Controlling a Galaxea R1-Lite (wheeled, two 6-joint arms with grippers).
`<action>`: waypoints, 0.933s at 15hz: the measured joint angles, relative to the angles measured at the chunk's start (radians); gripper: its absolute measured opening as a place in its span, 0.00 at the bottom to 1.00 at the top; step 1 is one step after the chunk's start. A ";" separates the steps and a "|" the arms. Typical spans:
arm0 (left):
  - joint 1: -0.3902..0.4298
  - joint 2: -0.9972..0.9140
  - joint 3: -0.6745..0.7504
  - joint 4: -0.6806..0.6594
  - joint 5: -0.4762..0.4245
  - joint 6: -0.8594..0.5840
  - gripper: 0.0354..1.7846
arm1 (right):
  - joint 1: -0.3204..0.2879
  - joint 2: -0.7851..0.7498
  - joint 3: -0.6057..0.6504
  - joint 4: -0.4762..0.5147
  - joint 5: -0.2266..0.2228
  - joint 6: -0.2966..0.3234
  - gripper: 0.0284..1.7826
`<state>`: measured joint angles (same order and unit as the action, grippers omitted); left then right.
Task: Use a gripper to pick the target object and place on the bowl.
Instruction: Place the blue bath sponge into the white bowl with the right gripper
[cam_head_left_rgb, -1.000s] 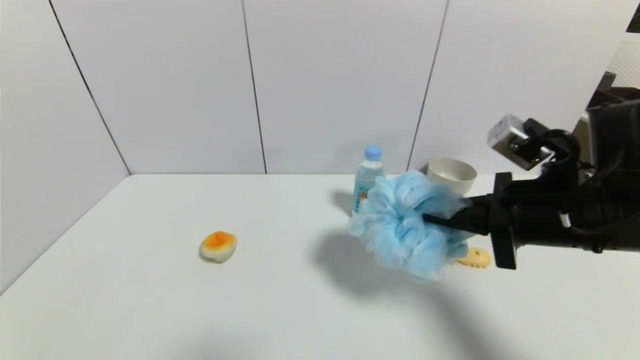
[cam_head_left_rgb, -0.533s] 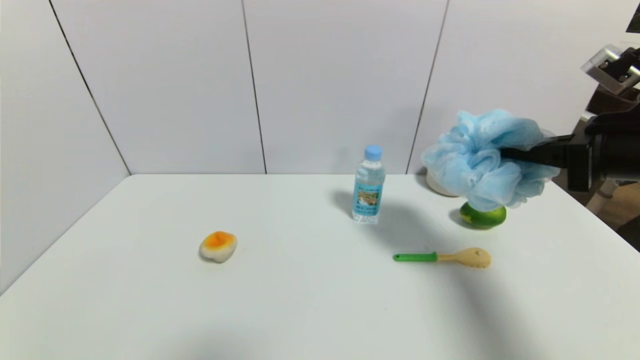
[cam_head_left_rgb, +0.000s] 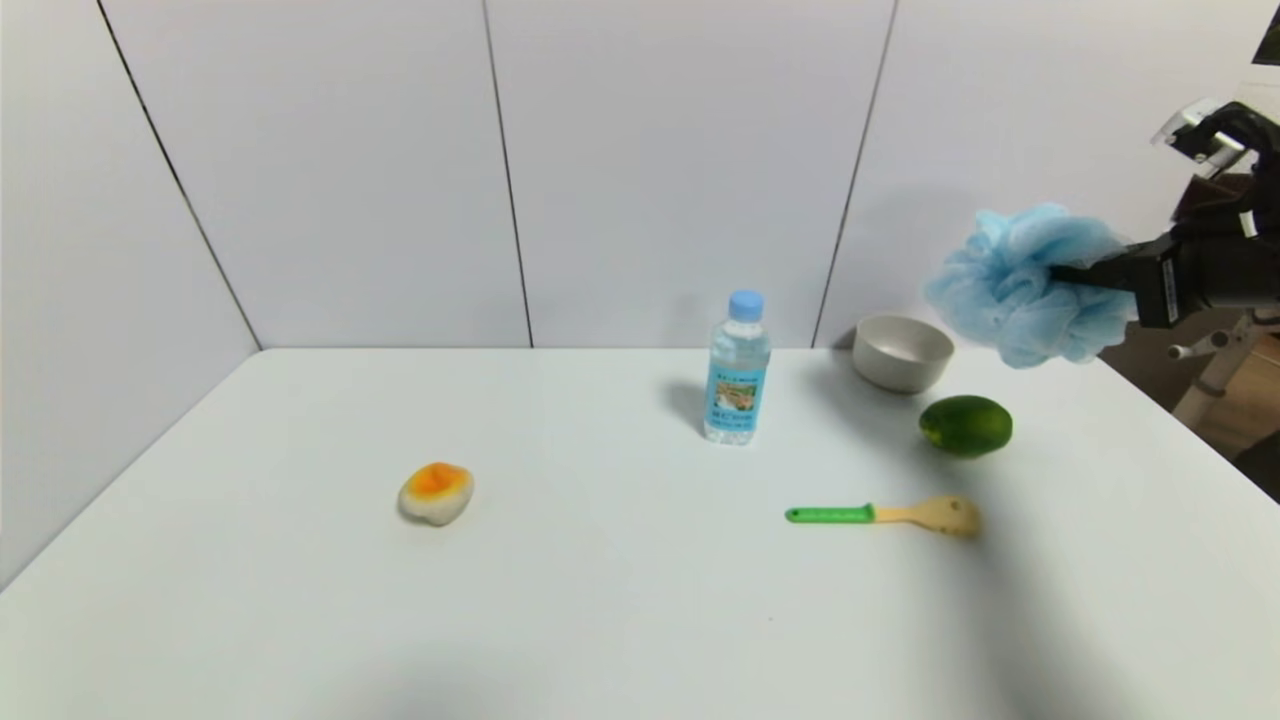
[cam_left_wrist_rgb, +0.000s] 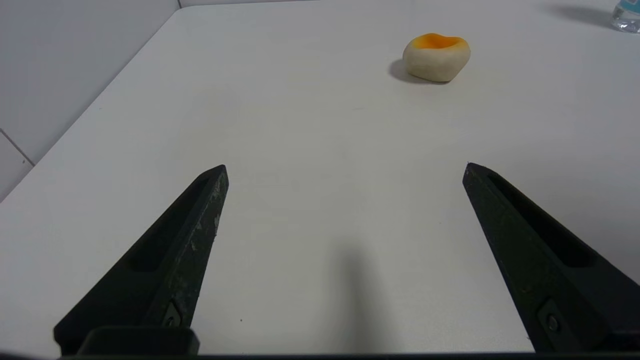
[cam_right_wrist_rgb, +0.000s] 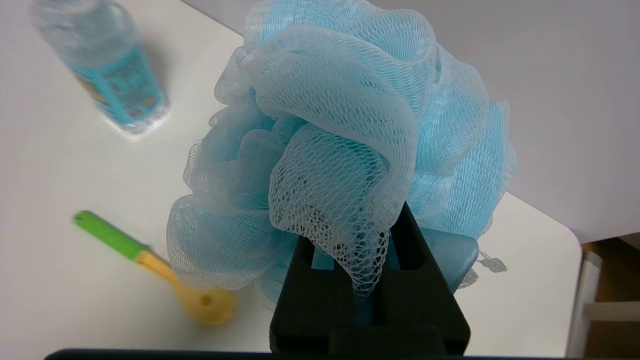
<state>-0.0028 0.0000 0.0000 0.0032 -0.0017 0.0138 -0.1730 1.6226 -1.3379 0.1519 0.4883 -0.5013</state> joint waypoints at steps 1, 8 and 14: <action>0.000 0.000 0.000 0.000 0.000 0.000 0.94 | -0.011 0.039 -0.020 -0.001 -0.001 -0.026 0.07; 0.000 0.000 0.000 0.000 0.000 0.000 0.94 | -0.024 0.285 -0.212 -0.073 0.001 -0.210 0.07; 0.000 0.000 0.000 0.000 0.000 0.000 0.94 | 0.009 0.408 -0.298 -0.127 0.011 -0.263 0.07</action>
<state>-0.0028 0.0000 0.0000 0.0032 -0.0017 0.0134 -0.1645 2.0306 -1.6360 0.0245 0.4998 -0.7638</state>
